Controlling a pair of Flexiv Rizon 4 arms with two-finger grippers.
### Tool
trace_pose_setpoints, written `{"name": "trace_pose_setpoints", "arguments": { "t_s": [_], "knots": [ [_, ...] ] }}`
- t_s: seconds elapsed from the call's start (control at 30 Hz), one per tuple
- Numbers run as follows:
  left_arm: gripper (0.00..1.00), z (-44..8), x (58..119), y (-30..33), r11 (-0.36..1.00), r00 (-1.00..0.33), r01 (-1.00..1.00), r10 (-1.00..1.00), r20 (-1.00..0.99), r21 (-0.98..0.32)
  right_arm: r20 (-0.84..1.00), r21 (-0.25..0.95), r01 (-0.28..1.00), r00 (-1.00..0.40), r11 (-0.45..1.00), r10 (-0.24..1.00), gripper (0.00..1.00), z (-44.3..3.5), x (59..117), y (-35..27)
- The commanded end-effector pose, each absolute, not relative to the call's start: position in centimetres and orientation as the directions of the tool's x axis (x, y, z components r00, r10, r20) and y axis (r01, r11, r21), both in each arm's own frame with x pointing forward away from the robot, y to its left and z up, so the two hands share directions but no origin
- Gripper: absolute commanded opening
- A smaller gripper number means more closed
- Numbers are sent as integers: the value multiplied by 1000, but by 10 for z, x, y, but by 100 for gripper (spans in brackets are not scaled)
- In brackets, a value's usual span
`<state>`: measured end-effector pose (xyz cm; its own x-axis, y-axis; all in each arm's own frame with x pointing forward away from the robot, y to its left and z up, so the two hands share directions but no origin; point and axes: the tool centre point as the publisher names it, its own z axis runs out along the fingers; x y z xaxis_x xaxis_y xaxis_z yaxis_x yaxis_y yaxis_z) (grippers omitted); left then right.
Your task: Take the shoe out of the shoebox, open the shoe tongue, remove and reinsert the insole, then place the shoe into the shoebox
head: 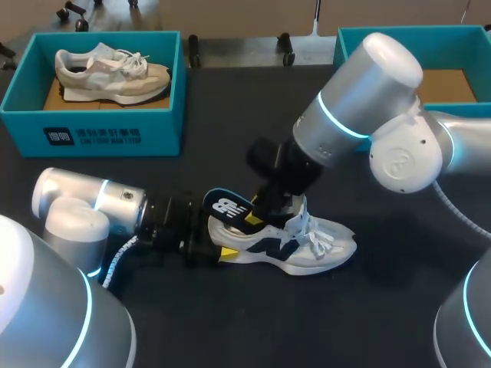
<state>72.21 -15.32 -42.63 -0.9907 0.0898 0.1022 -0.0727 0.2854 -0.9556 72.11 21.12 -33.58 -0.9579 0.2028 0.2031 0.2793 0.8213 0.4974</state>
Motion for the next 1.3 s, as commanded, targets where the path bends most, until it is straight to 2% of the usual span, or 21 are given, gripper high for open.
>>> {"name": "trace_pose_setpoints", "arguments": {
  "t_s": [0.03,0.27,0.47,0.93,1.1,1.3],
  "knots": [
    [0,-431,725,-152,288,-991,-73,90,102,-955,192,511,274,-960,815,202,0,-339,717,215],
    [0,-431,725,-152,288,-991,-73,90,102,-955,151,538,216,-976,814,159,0,-329,715,223],
    [0,-431,725,-152,288,-991,-73,90,102,-955,81,597,100,-995,796,65,0,-309,714,234],
    [0,-431,725,-152,288,-991,-73,90,102,-955,81,597,100,-995,796,65,0,-309,714,234],
    [0,-431,725,-152,288,-991,-73,90,102,-955,113,613,67,-994,787,-3,0,-311,718,268],
    [0,-431,725,-152,288,-991,-73,90,102,-955,102,695,23,-993,718,-66,0,-298,722,287]
  ]
}}
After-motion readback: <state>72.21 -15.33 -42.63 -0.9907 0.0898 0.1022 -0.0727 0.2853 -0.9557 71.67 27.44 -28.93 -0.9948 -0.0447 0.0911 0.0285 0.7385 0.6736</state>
